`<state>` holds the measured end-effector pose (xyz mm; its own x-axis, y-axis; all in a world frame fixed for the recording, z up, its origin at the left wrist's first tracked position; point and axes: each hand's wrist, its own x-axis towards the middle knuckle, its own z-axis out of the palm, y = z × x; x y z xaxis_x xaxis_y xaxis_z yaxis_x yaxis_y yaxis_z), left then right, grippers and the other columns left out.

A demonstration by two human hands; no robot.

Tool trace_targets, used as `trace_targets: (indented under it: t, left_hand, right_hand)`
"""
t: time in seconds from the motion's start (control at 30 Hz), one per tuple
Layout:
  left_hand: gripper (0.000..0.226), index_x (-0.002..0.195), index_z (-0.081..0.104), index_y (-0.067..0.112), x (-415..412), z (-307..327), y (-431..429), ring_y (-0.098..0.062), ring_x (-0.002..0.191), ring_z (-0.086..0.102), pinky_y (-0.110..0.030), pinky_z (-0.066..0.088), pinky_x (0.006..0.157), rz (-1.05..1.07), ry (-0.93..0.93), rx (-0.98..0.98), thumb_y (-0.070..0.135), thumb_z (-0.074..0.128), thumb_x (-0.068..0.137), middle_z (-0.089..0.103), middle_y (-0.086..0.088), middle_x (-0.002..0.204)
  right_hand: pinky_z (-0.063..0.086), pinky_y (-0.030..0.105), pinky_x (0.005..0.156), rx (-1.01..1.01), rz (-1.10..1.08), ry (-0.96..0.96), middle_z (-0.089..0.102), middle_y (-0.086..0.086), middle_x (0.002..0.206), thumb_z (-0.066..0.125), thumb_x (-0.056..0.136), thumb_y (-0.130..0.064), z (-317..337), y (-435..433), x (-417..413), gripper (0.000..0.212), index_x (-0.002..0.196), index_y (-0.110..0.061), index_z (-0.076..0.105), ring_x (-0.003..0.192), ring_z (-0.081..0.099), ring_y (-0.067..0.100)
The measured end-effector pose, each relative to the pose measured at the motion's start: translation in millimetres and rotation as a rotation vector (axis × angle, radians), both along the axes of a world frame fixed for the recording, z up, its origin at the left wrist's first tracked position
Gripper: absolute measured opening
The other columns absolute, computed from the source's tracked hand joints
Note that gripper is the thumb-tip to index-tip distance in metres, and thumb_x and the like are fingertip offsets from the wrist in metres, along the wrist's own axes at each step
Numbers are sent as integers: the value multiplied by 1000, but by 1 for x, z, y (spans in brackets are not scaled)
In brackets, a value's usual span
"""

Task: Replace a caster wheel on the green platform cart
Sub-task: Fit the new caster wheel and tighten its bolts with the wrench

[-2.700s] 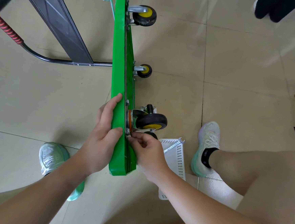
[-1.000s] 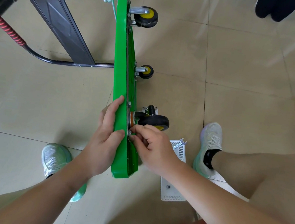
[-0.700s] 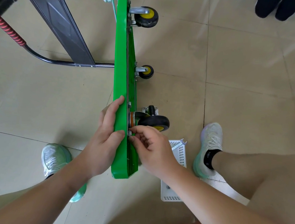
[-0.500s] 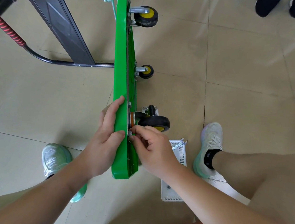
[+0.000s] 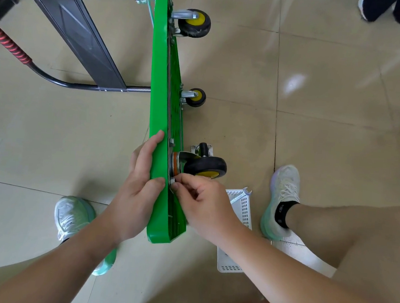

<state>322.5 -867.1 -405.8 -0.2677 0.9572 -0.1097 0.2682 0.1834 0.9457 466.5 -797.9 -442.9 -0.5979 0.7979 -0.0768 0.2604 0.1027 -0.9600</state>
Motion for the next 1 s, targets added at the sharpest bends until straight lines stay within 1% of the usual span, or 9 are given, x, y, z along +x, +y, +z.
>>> trace_targets:
  t: [0.1,0.17,0.27,0.37,0.53,0.73,0.83,0.9,1.0]
  left_hand:
    - [77,154,20,42,0,0,0,13,140,29,-2,23,107,7,-10,1,13,39,85,27,22,154]
    - [77,154,20,42,1,0,-1,12,141,28,-3,22,109,6,-8,2,14,39,85,27,21,155]
    - [76,154,20,43,1,-1,0,8,145,26,-5,19,113,-5,-3,3,18,41,86,27,19,156]
    - [77,155,19,46,-1,-2,-1,5,145,27,-8,21,114,-8,-24,-6,37,41,82,28,21,155]
    - [76,154,19,47,-2,-1,0,4,146,26,-5,20,113,-24,-6,2,40,39,81,28,26,152]
    - [74,154,19,47,-2,0,-1,6,143,30,-2,24,107,-19,-29,-5,31,42,86,30,30,148]
    - [76,153,19,48,-2,0,-1,5,144,29,-3,24,107,-14,-18,-8,15,40,88,30,31,148]
    - [76,152,20,49,-1,0,0,7,143,28,-2,24,107,-9,-18,-11,14,39,87,29,33,148]
    - [76,152,19,50,-2,0,-1,6,145,28,-4,24,109,-7,-26,-16,15,39,88,28,30,150]
  right_hand:
    - [58,41,72,-158,-26,-5,73,-1,78,58,100,-27,3,-6,-2,20,95,-19,75,75,67,18]
    - [59,40,74,-163,-37,-34,74,-3,79,60,97,-29,4,-5,-3,19,98,-19,77,77,70,16]
    - [58,33,69,-93,-106,-51,72,-4,72,69,89,-25,12,12,-3,12,95,-20,78,67,66,12]
    - [50,26,62,10,-155,-24,61,-7,66,73,89,-18,21,39,-9,11,99,-21,76,59,54,9]
    - [37,16,66,266,-46,-163,62,-10,83,69,91,-27,22,62,-30,22,112,-21,73,69,49,2]
    - [37,19,69,264,73,-271,63,-8,92,66,95,-30,18,79,-37,18,108,-20,73,83,52,6]
    - [45,31,76,254,128,-270,60,-3,93,61,97,-31,13,81,-39,15,105,-21,70,87,55,13]
    - [48,37,80,244,148,-280,56,-3,89,59,98,-33,11,83,-40,10,99,-25,66,87,54,17]
    - [48,37,75,223,181,-315,52,-8,82,57,97,-37,11,87,-41,7,91,-35,58,81,53,16]
